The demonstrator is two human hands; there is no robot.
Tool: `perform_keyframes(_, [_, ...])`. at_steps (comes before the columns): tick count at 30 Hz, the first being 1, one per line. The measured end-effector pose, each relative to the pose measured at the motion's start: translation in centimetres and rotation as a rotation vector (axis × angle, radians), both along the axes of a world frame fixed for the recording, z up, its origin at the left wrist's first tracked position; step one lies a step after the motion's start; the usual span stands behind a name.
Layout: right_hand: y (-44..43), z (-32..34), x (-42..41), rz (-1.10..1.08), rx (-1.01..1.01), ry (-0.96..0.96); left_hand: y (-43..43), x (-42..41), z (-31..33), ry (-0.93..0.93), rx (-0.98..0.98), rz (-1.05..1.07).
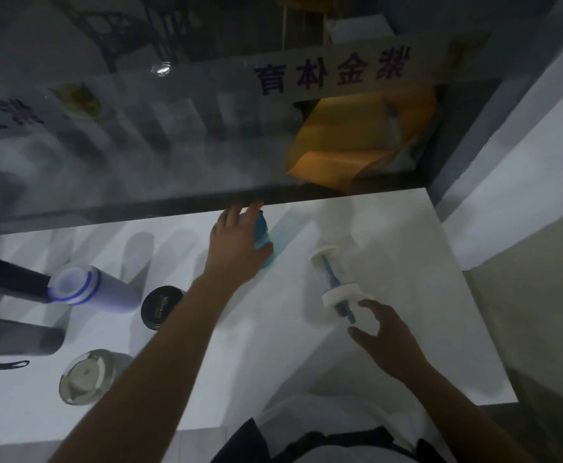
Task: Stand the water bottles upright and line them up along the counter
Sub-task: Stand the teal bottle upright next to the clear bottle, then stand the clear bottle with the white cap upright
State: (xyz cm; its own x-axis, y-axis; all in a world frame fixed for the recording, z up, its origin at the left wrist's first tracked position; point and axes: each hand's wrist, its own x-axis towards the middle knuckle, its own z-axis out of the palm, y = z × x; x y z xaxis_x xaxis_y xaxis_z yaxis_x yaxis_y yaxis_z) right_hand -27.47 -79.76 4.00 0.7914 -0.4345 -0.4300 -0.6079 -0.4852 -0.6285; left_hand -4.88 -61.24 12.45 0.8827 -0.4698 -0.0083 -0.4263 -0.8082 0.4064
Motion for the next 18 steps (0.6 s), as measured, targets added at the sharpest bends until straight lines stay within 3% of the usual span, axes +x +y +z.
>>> perform_keyframes(3, [0.5,-0.5,1.5,-0.065,-0.092,-0.076,1.6,-5.1,-2.6,-0.053,-0.203,0.011])
perform_keyframes(5, [1.2,-1.1,2.7,-0.098,-0.170,-0.076,2.8,-8.3,-5.2,0.026,-0.205,0.034])
perform_keyframes(9, [3.1,-2.1,5.2,-0.084,-0.402,0.075,6.4,-12.0,-10.9,0.238,0.009,0.024])
perform_keyframes(18, [4.4,-4.6,7.6,-0.114,-0.513,0.163,10.7,-14.9,-16.0,0.408,0.279,0.006])
